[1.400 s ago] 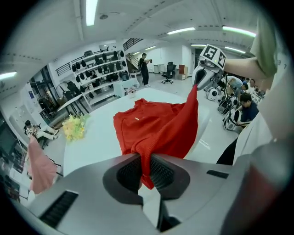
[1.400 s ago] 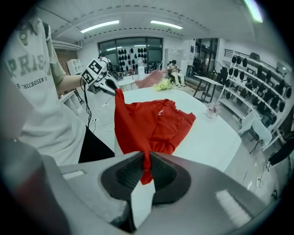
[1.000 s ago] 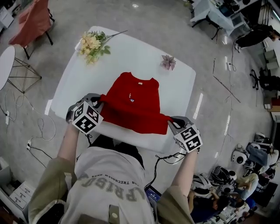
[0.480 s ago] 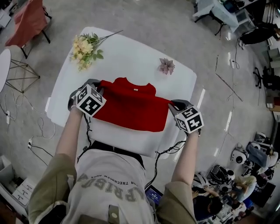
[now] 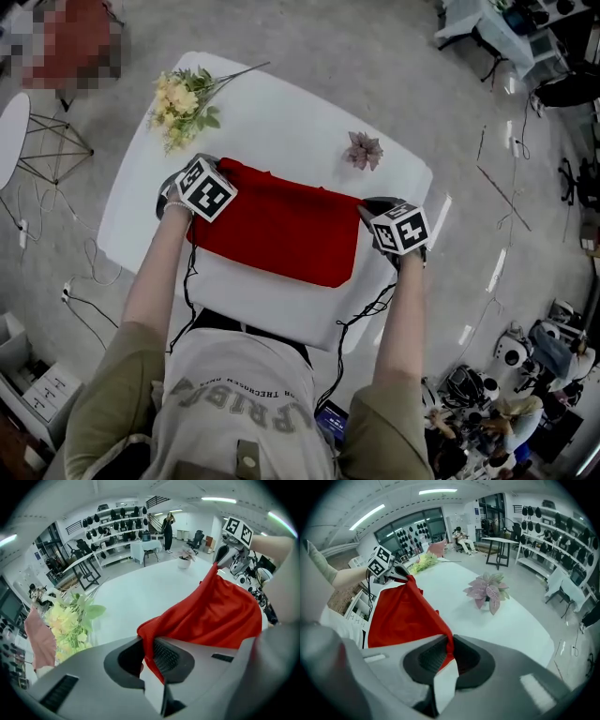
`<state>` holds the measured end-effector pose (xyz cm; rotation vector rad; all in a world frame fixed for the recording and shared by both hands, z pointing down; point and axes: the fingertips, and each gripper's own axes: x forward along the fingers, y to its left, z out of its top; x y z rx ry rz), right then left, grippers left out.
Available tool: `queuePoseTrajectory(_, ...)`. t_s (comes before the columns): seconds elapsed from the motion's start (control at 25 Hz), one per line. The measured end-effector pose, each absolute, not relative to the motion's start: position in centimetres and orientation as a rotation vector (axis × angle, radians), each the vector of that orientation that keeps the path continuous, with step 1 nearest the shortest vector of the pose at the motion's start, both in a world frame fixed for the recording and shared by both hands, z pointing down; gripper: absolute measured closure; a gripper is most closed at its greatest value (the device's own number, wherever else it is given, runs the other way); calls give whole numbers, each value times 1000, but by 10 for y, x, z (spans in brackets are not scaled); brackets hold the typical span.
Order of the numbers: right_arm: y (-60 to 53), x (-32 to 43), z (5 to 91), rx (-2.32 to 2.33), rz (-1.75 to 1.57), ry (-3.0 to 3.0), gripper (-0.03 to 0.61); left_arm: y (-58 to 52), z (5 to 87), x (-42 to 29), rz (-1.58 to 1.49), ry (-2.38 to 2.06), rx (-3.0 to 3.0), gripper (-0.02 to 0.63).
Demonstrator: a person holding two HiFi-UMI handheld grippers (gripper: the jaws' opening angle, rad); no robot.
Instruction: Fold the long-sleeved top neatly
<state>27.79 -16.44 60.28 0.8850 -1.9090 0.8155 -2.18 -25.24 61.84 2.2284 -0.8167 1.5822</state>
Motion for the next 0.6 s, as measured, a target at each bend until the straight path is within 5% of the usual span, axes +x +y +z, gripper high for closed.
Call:
queuePoseTrajectory(0.28,-178,275,608,970,711,-1943,515,-270,618,-34,1470,-1000,2195,430)
queuePoseTrajectory(0.32,-178,274,606,983,698,-1954,483,-272,615,-38,1458,-1026,2200,409)
queuePoseTrajectory(0.4,-178,271,597,1005,663,-1980,297,-274,604,-45,1425,-1078,2224,365)
queuePoseTrajectory(0.6,-164,248,567,999,466,-2073,296,-243,571,-33,1409,-964,2439,362)
